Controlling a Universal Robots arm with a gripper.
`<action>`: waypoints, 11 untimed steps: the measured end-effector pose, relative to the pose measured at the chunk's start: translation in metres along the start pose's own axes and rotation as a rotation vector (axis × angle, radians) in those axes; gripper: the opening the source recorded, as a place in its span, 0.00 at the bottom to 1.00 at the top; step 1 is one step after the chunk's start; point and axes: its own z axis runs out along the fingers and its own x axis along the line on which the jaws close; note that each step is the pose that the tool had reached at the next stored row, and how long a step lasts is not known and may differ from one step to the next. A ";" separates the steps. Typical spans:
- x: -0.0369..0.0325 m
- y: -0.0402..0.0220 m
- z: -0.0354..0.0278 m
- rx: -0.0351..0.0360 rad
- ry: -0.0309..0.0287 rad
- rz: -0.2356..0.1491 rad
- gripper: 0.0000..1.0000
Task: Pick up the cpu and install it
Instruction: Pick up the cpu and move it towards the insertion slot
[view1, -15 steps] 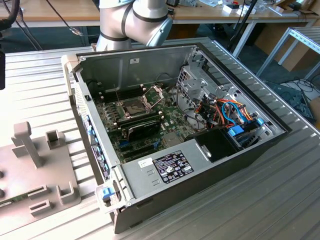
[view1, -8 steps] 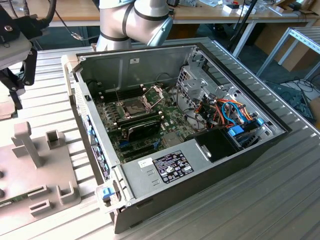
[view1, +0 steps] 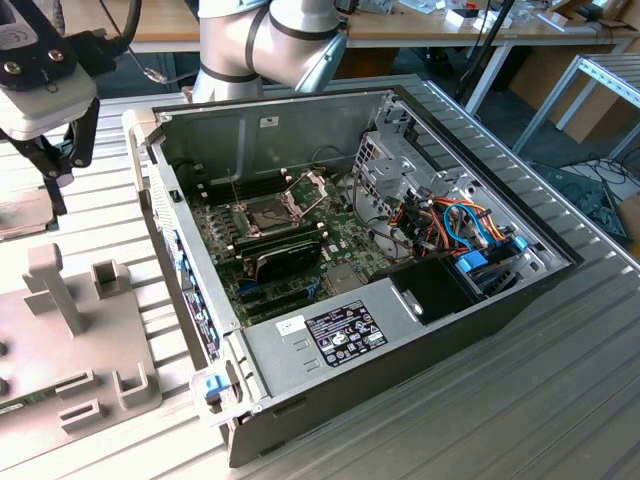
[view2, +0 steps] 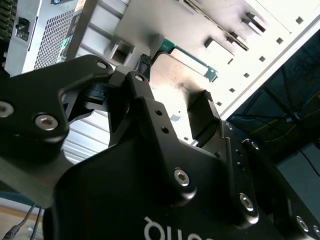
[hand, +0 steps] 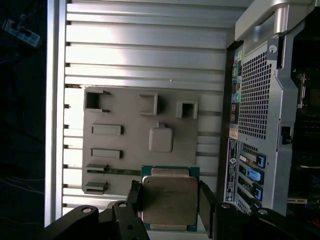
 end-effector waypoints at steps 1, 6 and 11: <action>-0.0010 0.0000 0.0000 0.0000 0.0000 0.000 0.55; -0.0013 -0.0001 0.0000 0.0000 0.0000 0.000 0.55; -0.0050 -0.0002 -0.0001 0.0000 0.0000 0.000 0.55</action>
